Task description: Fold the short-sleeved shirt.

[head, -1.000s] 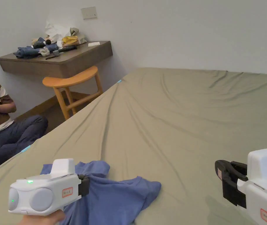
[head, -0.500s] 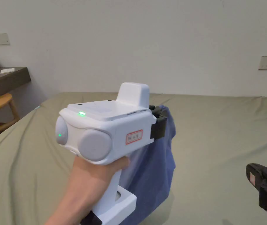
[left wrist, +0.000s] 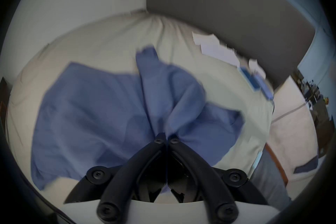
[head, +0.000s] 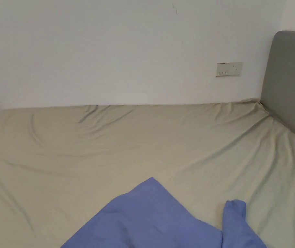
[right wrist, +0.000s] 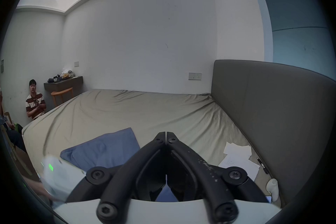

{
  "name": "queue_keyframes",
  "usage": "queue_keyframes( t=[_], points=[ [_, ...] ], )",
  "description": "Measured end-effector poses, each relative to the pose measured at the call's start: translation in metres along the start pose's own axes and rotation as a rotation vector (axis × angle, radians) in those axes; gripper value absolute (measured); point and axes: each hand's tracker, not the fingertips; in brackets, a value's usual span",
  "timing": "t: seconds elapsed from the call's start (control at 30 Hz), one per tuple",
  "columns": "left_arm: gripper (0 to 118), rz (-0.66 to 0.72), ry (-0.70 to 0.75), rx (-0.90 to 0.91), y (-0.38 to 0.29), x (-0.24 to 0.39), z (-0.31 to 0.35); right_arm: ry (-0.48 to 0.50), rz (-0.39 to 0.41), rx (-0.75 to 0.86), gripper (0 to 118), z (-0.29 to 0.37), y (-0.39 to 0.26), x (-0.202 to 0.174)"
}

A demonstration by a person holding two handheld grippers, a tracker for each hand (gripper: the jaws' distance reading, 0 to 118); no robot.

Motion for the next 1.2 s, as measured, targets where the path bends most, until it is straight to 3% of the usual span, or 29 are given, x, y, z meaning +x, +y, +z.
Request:
queue_keyframes(
  t=[0.2, 0.33, 0.37, 0.4, 0.43, 0.47, 0.53, 0.63, 0.73, 0.8, 0.83, 0.87, 0.9, 0.93, 1.0, 1.2],
  points=[
    [1, -0.002, 0.071, -0.139, -0.024, 0.022, -0.038, 0.010, 0.013, -0.008, 1, 0.005, -0.009, 0.000],
    [24, 0.024, 0.050, -0.095, -0.020, 0.021, -0.039, 0.020, -0.012, 0.007, 1, 0.012, -0.008, -0.001],
    [42, -0.016, -0.004, -0.103, -0.017, 0.019, -0.032, 0.020, -0.014, 0.015, 1, 0.014, -0.007, -0.002],
    [85, 0.015, -0.024, -0.093, -0.016, 0.016, -0.015, 0.021, -0.014, 0.022, 1, 0.017, -0.006, -0.003],
    [112, 0.084, -0.050, -0.055, -0.014, 0.009, 0.006, 0.025, -0.012, 0.035, 1, 0.020, -0.007, -0.001],
    [118, 0.143, -0.086, 0.047, -0.015, 0.000, 0.037, 0.023, -0.006, 0.041, 1, 0.022, -0.007, -0.003],
    [110, 0.181, -0.042, 0.258, -0.022, -0.016, 0.115, 0.023, 0.012, 0.047, 1, 0.025, -0.005, -0.007],
    [114, 0.177, 0.211, 0.541, -0.041, -0.040, 0.223, 0.033, 0.029, 0.065, 1, 0.029, -0.004, -0.014],
    [118, 0.273, 0.402, 0.720, -0.076, -0.072, 0.308, 0.050, 0.026, 0.076, 1, 0.032, -0.003, -0.022],
    [115, 0.351, 0.493, 0.774, -0.105, -0.092, 0.347, 0.055, 0.011, 0.078, 1, 0.035, -0.003, -0.023],
    [106, 0.393, 0.541, 0.796, -0.121, -0.101, 0.364, 0.051, 0.004, 0.082, 1, 0.038, -0.003, -0.024],
    [87, 0.419, 0.574, 0.807, -0.134, -0.108, 0.377, 0.045, -0.002, 0.083, 1, 0.040, -0.004, -0.024],
    [39, 0.436, 0.611, 0.792, -0.148, -0.115, 0.389, 0.038, -0.005, 0.084, 1, 0.043, -0.005, -0.023],
    [0, 0.452, 0.671, 0.780, -0.158, -0.123, 0.392, 0.032, -0.007, 0.085, 1, 0.045, -0.006, -0.023],
    [0, 0.462, 0.741, 0.747, -0.178, -0.132, 0.401, 0.026, -0.010, 0.083, 1, 0.047, -0.006, -0.023],
    [0, 0.483, 0.756, 0.708, -0.180, -0.143, 0.408, -0.005, -0.030, 0.100, 1, 0.048, -0.001, -0.027]
  ],
)
